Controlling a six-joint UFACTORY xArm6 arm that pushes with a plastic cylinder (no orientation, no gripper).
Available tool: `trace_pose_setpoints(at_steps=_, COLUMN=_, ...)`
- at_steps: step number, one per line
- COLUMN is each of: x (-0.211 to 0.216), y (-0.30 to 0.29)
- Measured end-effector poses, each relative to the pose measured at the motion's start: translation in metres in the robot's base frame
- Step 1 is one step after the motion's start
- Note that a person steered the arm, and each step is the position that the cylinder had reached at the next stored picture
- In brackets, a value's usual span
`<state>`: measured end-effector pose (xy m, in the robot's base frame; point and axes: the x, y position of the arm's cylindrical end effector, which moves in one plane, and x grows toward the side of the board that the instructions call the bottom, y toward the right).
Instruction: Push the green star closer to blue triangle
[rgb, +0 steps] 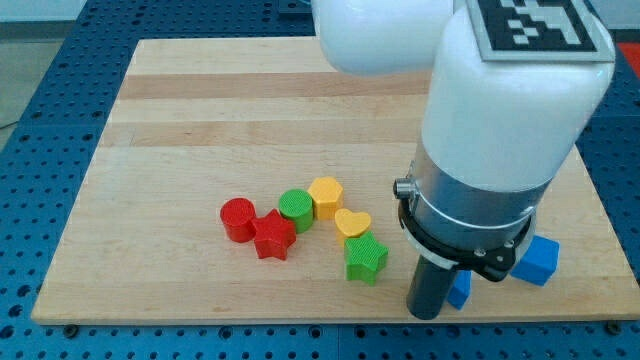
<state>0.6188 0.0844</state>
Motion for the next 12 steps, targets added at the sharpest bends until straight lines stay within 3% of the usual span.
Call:
trace_pose_setpoints(at_steps=2, x=-0.031, y=0.049)
trace_pose_setpoints(at_steps=3, x=-0.027, y=0.034)
trace_pose_setpoints(at_steps=5, x=0.0, y=-0.034)
trace_pose_setpoints(at_steps=7, x=-0.027, y=-0.105)
trace_pose_setpoints(at_steps=8, x=-0.052, y=-0.08)
trace_pose_setpoints(at_steps=9, x=-0.053, y=-0.02)
trace_pose_setpoints(at_steps=12, x=-0.013, y=-0.02)
